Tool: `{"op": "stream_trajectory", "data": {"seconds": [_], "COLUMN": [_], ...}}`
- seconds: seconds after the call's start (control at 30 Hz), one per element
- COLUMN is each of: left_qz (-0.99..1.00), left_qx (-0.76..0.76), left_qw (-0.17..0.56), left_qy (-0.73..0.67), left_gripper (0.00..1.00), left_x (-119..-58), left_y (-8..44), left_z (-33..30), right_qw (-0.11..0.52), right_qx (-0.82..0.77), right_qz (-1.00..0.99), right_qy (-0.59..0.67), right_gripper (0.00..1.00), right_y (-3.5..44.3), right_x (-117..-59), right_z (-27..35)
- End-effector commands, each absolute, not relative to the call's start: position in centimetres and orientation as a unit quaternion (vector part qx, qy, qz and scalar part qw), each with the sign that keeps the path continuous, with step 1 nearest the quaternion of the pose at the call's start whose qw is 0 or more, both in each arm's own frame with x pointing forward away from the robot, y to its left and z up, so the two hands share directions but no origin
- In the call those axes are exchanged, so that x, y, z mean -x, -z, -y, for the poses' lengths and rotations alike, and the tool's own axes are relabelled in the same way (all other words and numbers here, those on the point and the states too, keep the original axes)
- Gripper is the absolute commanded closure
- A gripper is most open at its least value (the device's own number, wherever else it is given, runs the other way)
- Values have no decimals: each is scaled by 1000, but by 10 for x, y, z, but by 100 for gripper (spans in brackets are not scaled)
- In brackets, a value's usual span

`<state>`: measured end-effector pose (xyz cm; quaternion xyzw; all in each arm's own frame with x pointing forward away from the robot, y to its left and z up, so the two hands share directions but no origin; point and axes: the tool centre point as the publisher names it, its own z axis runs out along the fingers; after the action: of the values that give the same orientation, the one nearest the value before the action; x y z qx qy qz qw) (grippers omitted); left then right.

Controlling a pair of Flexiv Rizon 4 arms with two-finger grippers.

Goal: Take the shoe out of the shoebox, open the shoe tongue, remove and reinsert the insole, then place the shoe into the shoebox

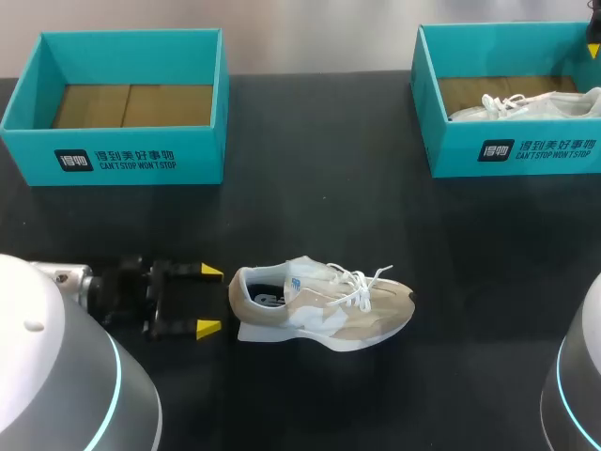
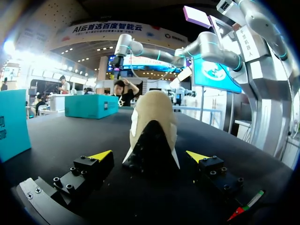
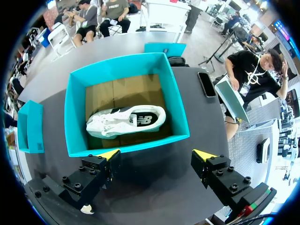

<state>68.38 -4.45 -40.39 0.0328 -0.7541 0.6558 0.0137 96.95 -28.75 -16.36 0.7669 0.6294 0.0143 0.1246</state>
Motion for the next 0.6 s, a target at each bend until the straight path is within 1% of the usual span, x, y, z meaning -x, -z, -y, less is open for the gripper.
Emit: {"op": "stream_trajectory", "data": {"seconds": [0.03,0.6], "left_qz": [756,764], "left_qx": [-35,-32], "left_qw": [13,31], "left_qy": [-653,-643], "left_gripper": [0,0], "left_x": [-684,-681], "left_y": [404,406], "left_z": [50,71], "right_qw": [125,125], "right_qx": [-767,-767], "right_qz": [-629,-629], "right_qy": [-14,-14], "right_gripper": [0,0], "right_y": [164,164], "right_x": [-969,-969], "right_z": [287,287]}}
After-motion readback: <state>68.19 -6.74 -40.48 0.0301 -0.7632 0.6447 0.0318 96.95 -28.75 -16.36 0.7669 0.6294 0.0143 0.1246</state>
